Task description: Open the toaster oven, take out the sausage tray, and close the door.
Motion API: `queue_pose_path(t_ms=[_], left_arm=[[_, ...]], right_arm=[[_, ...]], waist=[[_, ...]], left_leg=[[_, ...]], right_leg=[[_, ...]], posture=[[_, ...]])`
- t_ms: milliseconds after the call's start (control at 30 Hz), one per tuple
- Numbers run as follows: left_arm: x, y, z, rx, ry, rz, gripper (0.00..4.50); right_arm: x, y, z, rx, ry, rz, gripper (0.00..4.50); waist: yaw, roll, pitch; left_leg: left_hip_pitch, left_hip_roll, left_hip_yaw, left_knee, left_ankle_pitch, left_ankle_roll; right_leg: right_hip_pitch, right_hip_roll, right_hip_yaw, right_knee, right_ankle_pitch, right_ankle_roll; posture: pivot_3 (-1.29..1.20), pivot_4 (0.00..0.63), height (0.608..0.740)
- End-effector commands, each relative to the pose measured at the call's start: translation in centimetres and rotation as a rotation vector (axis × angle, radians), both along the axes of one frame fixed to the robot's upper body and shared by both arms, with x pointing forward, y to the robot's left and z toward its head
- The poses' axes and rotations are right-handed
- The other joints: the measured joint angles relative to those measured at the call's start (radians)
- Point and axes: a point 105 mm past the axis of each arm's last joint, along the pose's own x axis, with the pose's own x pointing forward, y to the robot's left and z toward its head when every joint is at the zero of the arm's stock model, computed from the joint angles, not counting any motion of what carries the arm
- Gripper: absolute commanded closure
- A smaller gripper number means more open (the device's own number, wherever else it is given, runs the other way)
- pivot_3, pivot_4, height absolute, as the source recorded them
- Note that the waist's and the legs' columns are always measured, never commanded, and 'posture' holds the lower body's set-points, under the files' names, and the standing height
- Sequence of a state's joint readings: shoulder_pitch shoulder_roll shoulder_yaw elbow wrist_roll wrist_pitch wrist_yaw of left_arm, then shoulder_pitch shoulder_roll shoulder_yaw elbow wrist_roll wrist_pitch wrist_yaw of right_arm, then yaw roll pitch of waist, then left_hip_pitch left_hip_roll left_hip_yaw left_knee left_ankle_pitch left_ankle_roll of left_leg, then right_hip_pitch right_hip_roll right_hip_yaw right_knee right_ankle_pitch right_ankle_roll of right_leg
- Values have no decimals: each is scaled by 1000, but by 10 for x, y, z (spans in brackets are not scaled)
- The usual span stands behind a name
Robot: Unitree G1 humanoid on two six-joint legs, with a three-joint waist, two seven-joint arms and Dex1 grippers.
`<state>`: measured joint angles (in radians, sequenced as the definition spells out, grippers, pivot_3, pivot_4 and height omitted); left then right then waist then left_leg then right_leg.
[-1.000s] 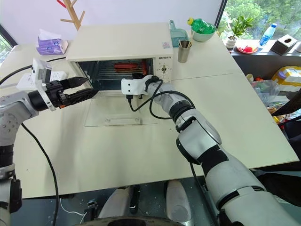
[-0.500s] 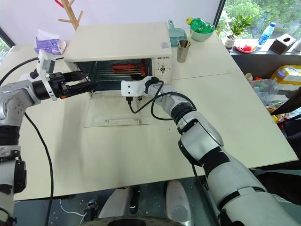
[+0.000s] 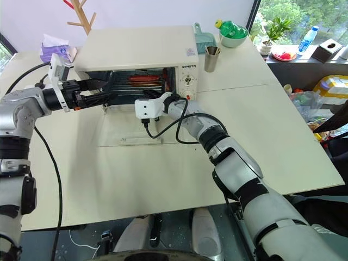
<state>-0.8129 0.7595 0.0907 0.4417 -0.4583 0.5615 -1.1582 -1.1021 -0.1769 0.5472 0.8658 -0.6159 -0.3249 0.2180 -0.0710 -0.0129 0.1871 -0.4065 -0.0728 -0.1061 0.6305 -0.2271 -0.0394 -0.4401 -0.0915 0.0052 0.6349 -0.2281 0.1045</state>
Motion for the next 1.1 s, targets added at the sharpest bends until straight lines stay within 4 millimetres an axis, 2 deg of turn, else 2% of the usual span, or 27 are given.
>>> queue_pose_path(t_ms=[33,67,167,300,533,1000,1100], left_arm=[[-1,-1,13,5,-50,-12,0],[-1,-1,13,5,-51,-12,0],[0,-1,14,4,-52,-10,0],[-1,0,15,5,-56,-7,0],[-2,0,16,4,-60,-4,0],[0,-2,17,3,-64,-9,0],[0,-2,18,2,-66,-7,0]], right_arm=[[-2,8,17,41,-28,13,4111],[-1,8,16,40,-22,7,4111],[3,8,17,45,-19,-11,3209],[6,9,15,9,-40,-20,1251],[8,13,11,-8,-36,-22,1251],[20,13,17,-40,-76,-87,1251],[20,12,15,-45,-75,-89,2124]], waist=[[0,0,0],[0,0,0],[0,0,0],[0,0,0],[0,0,0],[0,0,0],[-1,0,0]], left_leg=[[0,0,0,0,0,0],[0,0,0,0,0,0],[0,0,0,0,0,0],[0,0,0,0,0,0],[0,0,0,0,0,0],[0,0,0,0,0,0],[0,0,0,0,0,0]], right_leg=[[0,0,0,0,0,0],[0,0,0,1,0,0],[0,0,0,1,0,0],[0,0,0,1,0,0],[0,0,0,1,0,0],[-1,0,1,1,0,0],[-1,0,1,2,0,0]], posture=[[0,150,740],[0,150,740],[0,150,740],[0,150,740],[0,150,740],[0,150,740],[0,150,740]])
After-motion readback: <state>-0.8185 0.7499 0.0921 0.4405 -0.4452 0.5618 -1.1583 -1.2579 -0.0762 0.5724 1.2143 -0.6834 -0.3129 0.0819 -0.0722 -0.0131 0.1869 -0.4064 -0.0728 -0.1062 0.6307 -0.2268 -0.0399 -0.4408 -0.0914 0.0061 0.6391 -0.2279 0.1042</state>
